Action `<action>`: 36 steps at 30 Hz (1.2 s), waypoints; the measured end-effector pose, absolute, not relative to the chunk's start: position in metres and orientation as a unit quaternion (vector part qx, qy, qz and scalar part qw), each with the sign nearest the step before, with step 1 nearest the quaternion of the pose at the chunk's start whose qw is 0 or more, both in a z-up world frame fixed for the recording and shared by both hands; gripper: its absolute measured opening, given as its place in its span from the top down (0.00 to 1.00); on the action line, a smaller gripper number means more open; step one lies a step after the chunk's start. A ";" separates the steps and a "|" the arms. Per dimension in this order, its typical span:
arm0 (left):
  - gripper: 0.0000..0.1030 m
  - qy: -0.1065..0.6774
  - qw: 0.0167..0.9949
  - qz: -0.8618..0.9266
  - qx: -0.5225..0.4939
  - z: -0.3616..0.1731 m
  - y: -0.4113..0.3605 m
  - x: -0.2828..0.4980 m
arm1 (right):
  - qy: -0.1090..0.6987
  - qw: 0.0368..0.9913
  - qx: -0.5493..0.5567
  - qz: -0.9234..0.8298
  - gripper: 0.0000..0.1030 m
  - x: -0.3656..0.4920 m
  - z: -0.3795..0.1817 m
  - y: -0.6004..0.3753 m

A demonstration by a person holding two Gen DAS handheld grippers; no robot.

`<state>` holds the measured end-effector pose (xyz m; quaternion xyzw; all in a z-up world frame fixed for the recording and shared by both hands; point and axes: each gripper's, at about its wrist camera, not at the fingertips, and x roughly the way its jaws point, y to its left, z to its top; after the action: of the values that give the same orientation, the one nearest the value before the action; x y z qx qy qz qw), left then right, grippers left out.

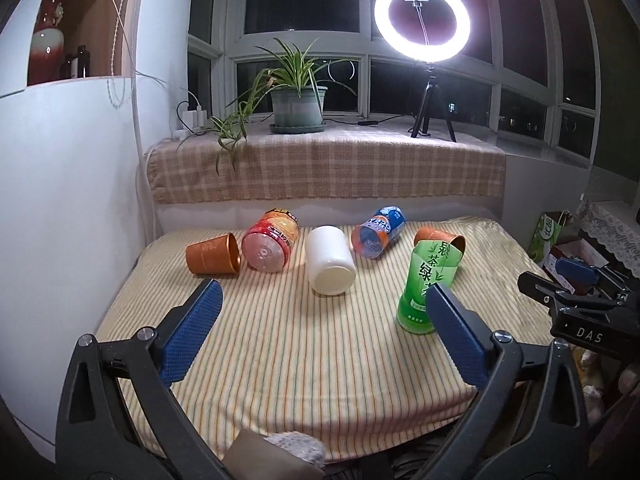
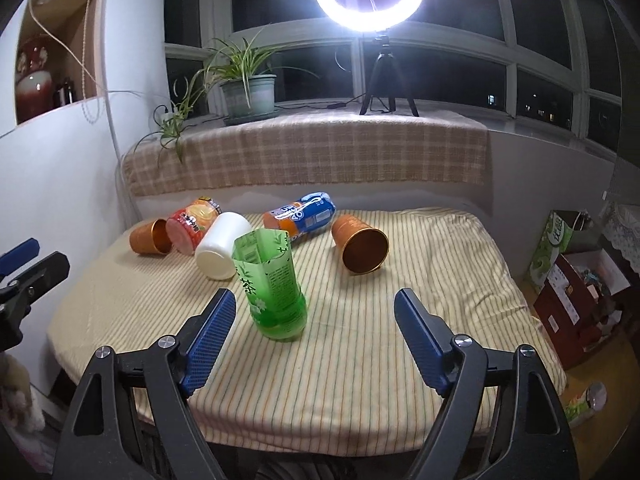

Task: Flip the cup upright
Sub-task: 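Open the right gripper and withdraw from the upright bottle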

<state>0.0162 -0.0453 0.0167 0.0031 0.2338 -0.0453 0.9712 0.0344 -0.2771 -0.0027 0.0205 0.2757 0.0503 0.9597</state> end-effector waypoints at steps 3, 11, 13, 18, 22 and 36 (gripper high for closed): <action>0.00 0.236 0.971 -0.050 -0.001 0.016 -0.045 0.019 | 0.274 0.961 0.018 0.044 0.21 0.036 -0.003 -0.276; 0.00 0.243 0.969 -0.049 -0.005 0.011 -0.044 0.026 | 0.266 0.963 0.010 0.038 0.21 0.038 -0.002 -0.271; 0.00 0.246 0.968 -0.050 -0.008 0.010 -0.043 0.029 | 0.266 0.963 0.010 0.040 0.21 0.039 -0.002 -0.270; 0.00 0.249 0.967 -0.048 -0.010 0.009 -0.041 0.032 | 0.266 0.963 0.009 0.040 0.21 0.042 -0.002 -0.267; 0.00 0.248 0.967 -0.048 -0.011 0.008 -0.040 0.033 | 0.269 0.962 0.008 0.043 0.21 0.045 -0.004 -0.265; 0.00 0.247 0.968 -0.041 -0.008 0.003 -0.039 0.042 | 0.277 0.960 0.014 0.047 0.21 0.053 -0.009 -0.264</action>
<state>0.0424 -0.0393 0.0029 -0.0080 0.2473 -0.0406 0.9681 0.0525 -0.2644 -0.0087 0.0136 0.2770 0.0465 0.9596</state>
